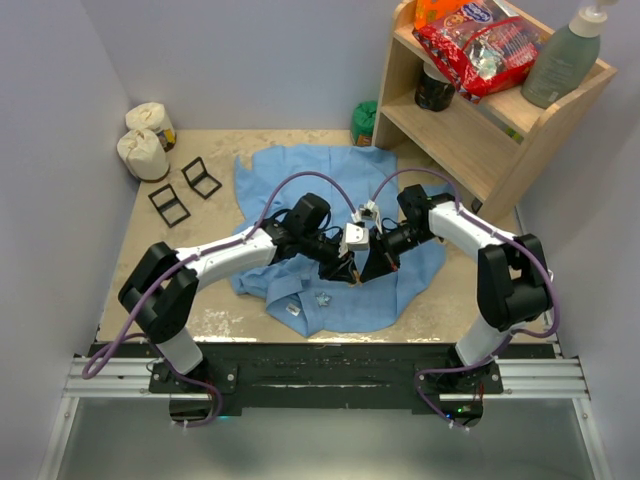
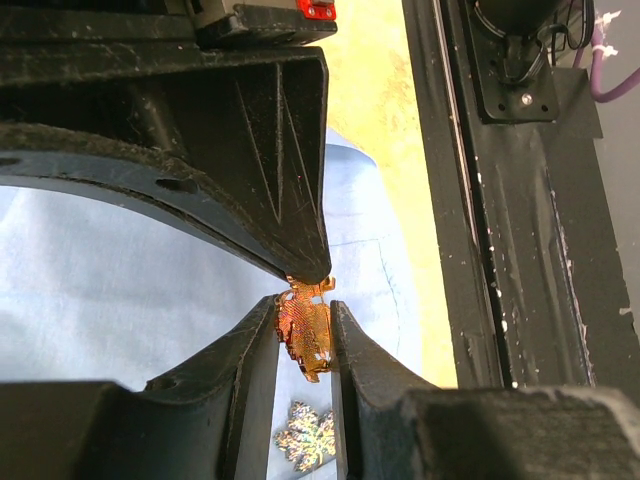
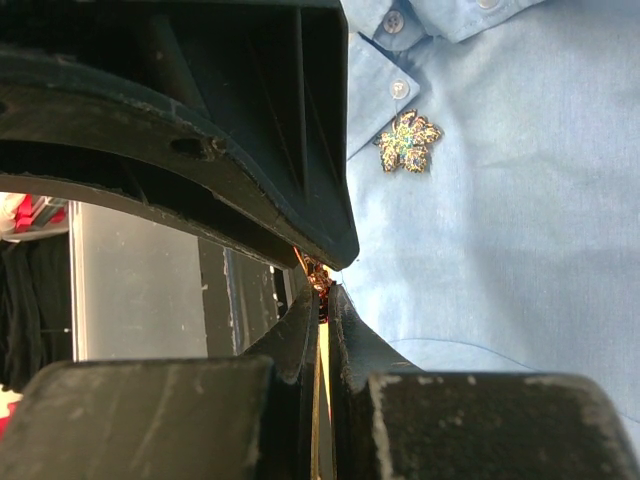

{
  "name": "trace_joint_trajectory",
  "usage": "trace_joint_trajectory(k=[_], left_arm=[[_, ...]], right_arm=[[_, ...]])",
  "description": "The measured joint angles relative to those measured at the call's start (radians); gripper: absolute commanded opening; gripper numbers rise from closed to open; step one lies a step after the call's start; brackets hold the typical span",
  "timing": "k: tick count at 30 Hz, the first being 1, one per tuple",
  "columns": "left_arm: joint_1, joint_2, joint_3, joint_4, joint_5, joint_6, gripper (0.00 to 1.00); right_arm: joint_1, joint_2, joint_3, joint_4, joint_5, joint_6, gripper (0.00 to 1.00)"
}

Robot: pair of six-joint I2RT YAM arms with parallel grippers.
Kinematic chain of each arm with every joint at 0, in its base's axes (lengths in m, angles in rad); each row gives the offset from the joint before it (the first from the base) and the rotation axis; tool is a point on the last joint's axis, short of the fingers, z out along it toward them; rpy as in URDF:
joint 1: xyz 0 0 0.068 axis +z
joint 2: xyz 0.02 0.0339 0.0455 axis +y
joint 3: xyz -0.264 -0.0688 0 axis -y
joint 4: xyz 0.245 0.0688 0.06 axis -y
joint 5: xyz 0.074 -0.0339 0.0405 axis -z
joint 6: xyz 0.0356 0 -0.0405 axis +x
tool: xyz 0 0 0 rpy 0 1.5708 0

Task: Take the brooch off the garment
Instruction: Close the brooch.

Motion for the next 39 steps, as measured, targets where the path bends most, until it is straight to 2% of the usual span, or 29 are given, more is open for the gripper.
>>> trace_joint_trajectory(k=[14,39], left_arm=[[-0.013,0.000,0.039,-0.080,-0.023,0.080,0.00],[-0.011,0.000,0.087,-0.173,0.023,0.165,0.00]], right_arm=[[0.001,-0.004,0.000,0.000,-0.007,0.000,0.00],[0.002,-0.024,-0.002,-0.020,-0.029,-0.001,0.00]])
